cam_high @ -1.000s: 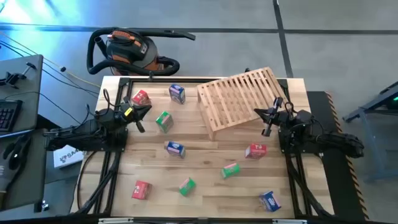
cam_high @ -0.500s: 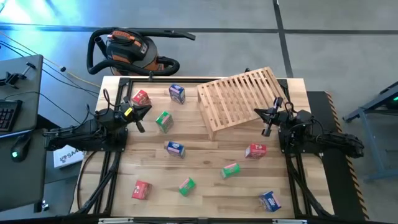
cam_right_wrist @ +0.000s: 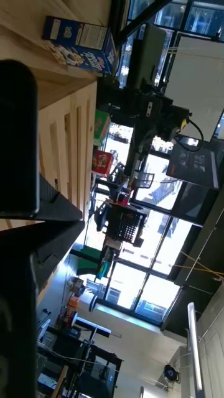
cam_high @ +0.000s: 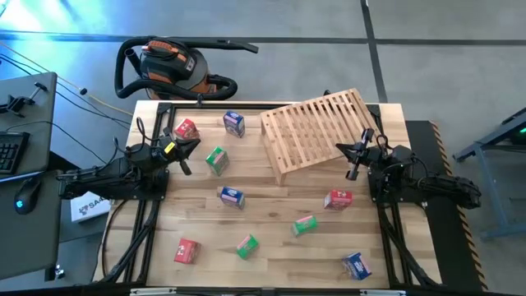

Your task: Stack cereal on shelf

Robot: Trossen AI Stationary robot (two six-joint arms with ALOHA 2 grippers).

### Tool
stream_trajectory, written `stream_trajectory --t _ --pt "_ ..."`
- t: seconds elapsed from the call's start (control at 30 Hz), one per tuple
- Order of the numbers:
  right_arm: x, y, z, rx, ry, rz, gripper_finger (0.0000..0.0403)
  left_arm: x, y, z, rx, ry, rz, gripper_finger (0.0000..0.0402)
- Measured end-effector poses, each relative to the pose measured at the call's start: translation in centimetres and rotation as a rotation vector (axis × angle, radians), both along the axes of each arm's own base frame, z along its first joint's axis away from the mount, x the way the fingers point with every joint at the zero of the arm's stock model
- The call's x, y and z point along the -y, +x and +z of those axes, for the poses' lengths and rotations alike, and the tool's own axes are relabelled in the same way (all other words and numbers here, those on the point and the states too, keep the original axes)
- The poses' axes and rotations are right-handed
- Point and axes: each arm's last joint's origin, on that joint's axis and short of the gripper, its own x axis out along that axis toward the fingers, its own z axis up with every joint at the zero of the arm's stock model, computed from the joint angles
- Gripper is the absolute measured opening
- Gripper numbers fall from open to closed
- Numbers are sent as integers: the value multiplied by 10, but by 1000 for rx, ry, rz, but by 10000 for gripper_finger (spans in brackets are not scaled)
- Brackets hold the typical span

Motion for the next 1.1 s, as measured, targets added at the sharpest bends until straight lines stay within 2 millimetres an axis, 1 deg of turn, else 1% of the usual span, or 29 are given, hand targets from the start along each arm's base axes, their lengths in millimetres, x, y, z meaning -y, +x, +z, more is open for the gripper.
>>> stream_trajectory --t 0.4,0.53,0.73,0.83,0.9,1.0,1.1 --pt "0 0 0 -1 0 0 0 0 0 0 0 0 0 1" --pt "0 0 0 -13 -37 -22 0 0 0 0 0 0 0 1" --pt "0 -1 3 23 13 15 0 0 0 0 0 0 0 1" --pt "-4 -4 17 123 79 118 0 0 0 0 0 0 0 1" --pt "-6 -7 27 187 84 191 0 0 0 0 0 0 0 1" --pt "-9 -10 36 243 20 265 0 0 0 0 0 0 0 1" --pt "-13 -15 47 347 -43 338 0 0 0 0 1 0 0 1"
